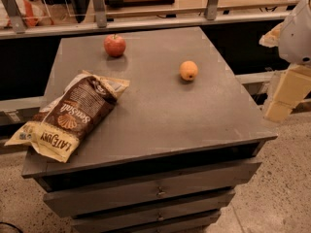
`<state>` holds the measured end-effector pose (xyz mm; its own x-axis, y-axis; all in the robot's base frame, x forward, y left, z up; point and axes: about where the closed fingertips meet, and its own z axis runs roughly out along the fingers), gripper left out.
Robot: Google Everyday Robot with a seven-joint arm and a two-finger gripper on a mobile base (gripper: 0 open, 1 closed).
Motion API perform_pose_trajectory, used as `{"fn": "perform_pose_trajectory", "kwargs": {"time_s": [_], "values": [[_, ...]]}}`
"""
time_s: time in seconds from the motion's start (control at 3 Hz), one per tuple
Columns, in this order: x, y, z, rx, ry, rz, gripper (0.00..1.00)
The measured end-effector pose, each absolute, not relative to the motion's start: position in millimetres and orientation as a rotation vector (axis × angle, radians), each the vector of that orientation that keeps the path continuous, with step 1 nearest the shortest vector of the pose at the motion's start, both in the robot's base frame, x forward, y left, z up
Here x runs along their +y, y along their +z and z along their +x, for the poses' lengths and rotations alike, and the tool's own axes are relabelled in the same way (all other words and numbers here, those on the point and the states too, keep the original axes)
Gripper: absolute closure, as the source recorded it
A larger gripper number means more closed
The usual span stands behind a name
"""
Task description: Move orange near brown chip bag
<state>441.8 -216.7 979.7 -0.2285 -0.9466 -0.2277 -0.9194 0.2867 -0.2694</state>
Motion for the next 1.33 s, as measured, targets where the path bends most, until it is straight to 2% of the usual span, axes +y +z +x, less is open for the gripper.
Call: {"fn": "perform_pose_trajectory", "kwargs": {"time_s": [0.67, 1.33], "values": [[-250.4, 955.1, 488.6, 2.177, 0.098, -1.321, 0.0], [-245.5, 925.7, 542.7, 2.083, 0.294, -1.152, 0.0]]}}
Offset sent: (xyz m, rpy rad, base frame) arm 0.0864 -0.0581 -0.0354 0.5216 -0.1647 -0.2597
